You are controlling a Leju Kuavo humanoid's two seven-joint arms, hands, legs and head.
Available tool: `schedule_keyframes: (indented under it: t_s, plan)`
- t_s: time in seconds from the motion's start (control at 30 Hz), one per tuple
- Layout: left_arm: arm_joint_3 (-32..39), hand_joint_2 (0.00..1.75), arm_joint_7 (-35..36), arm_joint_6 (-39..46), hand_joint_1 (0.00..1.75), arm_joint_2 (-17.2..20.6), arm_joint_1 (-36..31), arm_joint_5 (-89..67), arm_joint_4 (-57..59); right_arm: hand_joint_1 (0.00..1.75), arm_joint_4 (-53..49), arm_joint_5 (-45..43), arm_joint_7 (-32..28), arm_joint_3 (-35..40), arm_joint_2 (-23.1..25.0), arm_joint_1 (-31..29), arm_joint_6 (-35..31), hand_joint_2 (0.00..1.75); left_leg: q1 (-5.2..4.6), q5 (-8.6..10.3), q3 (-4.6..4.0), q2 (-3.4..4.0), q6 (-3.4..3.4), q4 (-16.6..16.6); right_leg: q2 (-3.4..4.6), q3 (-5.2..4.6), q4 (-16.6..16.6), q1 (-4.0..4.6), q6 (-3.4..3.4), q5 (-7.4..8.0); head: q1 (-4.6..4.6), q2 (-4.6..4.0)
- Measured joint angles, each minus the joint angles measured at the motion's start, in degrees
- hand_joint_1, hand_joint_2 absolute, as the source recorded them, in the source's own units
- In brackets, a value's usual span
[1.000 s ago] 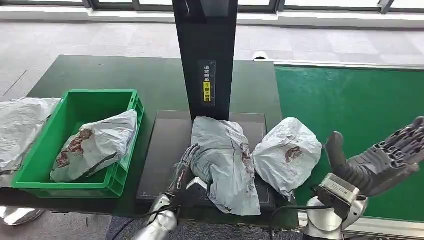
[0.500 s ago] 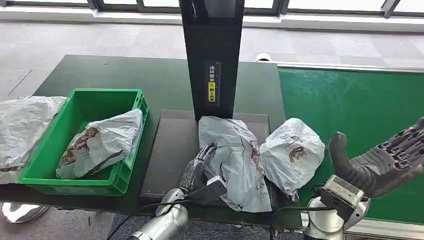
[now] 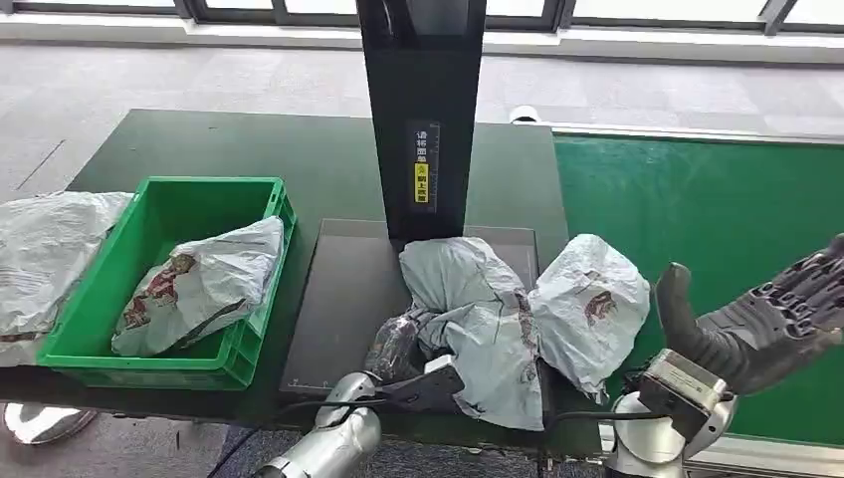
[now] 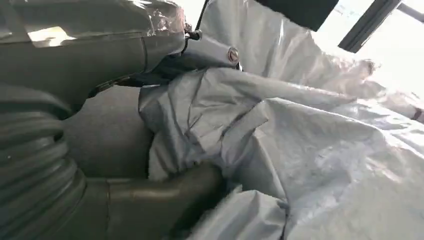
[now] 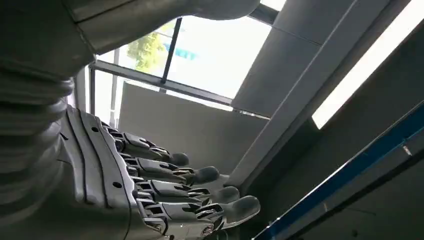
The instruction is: Moved the parcel from conveyor to table for the left to box.
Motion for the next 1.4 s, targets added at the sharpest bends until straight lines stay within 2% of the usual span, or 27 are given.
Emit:
schedule_keyframes:
  t_s: [1.2, 1.23, 1.27, 1.33, 1.4]
  plan:
    - [-0.55, 1.75, 0.04, 0.09, 1.75, -0.24, -0.51, -0.13, 0.33, 0.00, 0.00, 0.00, 0.00, 0.00, 0.00, 0.00, 0.00, 1.75, 0.01, 0.00, -0.01, 0.01, -0.01, -0.02, 0.02, 0.00, 0.00, 0.01, 0.00, -0.01, 0.00, 0.00]
    - [-0.44, 1.75, 1.92, 1.82, 1.75, -0.06, -0.24, -2.51, -0.12, 0.00, 0.00, -0.32, 0.00, 0.00, 0.00, -0.03, 0.02, 1.75, 0.01, 0.00, -0.05, 0.01, -0.01, -0.04, 0.02, 0.06, 0.01, 0.01, -0.01, -0.01, 0.02, 0.00]
    - [0.49, 1.75, 5.75, 4.89, 1.75, 0.66, 1.03, -7.10, -3.84, 0.00, 0.02, -0.90, 0.00, 0.00, -0.02, -0.07, 0.02, 1.75, 0.02, 0.03, 0.02, 0.08, -0.05, -0.03, 0.09, 0.01, 0.02, 0.02, -0.04, 0.02, 0.07, 0.00]
    - [4.92, 1.75, 16.00, 9.78, 1.75, 2.53, 5.34, -26.85, -23.46, 0.00, 0.24, -1.70, 0.02, 0.00, -0.07, -0.09, 0.02, 1.75, 0.07, 0.13, -0.42, 0.80, -0.21, 0.04, 0.76, -0.80, 0.08, 0.12, -0.26, 0.49, -0.02, 0.00]
    - [9.47, 1.75, 16.36, 12.05, 1.75, 3.43, 4.06, -42.24, -39.22, 0.00, 0.42, -2.05, 0.07, -0.02, -0.11, -0.12, -0.02, 1.75, 0.10, 0.36, -0.98, 0.92, -0.27, 0.01, 0.89, -1.35, 0.10, 0.19, -0.33, 0.70, 0.04, 0.00]
